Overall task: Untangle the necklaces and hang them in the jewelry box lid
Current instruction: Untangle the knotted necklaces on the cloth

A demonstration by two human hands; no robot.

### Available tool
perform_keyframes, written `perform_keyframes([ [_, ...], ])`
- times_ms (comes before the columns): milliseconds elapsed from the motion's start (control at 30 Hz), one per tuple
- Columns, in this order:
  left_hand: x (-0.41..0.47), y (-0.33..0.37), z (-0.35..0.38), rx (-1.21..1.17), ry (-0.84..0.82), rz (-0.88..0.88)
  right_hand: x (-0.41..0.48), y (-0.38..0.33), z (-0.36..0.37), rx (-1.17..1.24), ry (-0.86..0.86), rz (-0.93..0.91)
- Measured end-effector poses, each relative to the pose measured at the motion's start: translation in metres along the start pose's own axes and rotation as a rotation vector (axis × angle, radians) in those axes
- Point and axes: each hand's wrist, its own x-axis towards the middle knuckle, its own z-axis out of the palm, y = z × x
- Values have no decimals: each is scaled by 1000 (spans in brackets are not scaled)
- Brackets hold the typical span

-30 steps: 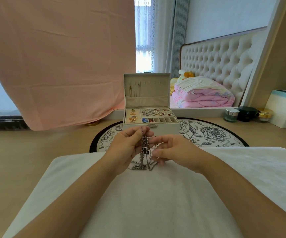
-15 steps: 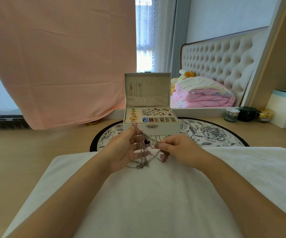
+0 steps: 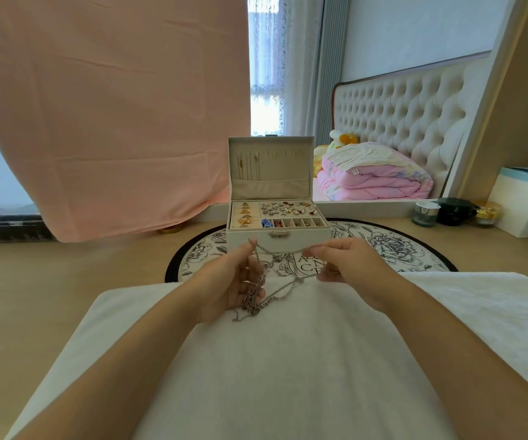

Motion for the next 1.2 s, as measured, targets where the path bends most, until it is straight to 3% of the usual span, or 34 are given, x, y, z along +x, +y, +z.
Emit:
perform_keyframes([
  [100, 0, -3, 2, 71, -30, -1, -1, -1, 1, 348, -117, 88],
  [200, -3, 1, 2, 182, -36, 48, 1, 0, -3, 330, -121, 135],
  [400, -5, 1, -9, 948, 155, 260, 7, 9, -17, -647, 213, -83],
  [500, -5, 1, -11, 1203, 227, 296, 3, 5, -22, -1038, 216, -49],
  [600, -5, 0, -12, 1294, 247, 296, 4, 8, -23, -1249, 113, -52],
  [667, -3, -3, -11, 1353, 219, 373, 5, 11, -18, -1223, 23, -140],
  [767, -8, -4, -1, 1338, 182, 541, -1, 7, -7, -940, -72, -325],
  [933, -10, -8, 7, 1376, 54, 405, -9, 8, 6, -924, -243, -228],
  [1100, -15, -1, 0, 1329, -37, 317, -5, 13, 9, -915, -190, -264],
  [1200, -14, 3, -4, 1213, 45, 363, 0, 12, 24, -881, -69, -389],
])
